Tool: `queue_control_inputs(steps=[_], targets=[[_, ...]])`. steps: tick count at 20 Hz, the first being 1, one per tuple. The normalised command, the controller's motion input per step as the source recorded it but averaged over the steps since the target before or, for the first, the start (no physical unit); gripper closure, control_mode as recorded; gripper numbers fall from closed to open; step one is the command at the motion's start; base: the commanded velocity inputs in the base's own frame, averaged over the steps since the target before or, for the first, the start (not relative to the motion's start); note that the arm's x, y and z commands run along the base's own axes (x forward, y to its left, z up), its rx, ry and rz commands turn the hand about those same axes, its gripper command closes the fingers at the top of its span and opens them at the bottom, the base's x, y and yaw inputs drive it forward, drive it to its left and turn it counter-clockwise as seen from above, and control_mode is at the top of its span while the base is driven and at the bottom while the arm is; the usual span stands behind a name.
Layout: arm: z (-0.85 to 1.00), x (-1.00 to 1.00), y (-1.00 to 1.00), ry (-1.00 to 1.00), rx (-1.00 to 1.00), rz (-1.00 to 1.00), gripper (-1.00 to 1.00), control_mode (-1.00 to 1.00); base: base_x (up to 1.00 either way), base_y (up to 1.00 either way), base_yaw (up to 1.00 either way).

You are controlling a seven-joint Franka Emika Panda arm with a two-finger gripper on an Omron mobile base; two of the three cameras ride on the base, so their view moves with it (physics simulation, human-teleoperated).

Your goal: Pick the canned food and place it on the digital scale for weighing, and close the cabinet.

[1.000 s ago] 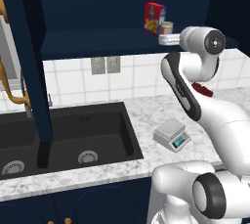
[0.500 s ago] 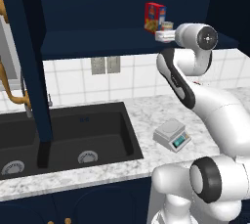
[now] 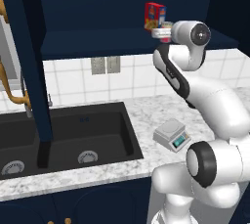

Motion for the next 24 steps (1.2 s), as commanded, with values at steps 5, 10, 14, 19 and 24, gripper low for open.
queue_control_inputs(steps=[5,10,14,19,24], targets=[[-0.03,0.27,0.0,0.0,0.0,0.0,-1.0,-1.0,0.0,0.0,0.0],[-0.04,0.25,0.0,0.0,0.0,0.0,-1.0,-1.0,0.0,0.0,0.0],[-0.06,0.26,0.0,0.0,0.0,0.0,-1.0,-1.0,0.0,0.0,0.0],[-0.05,0.25,-0.1,0.0,0.0,0.0,-1.0,-1.0,0.0,0.0,0.0],[-0.01,0.12,-0.04,0.0,0.0,0.0,1.0,-1.0,0.0,0.0,0.0]])
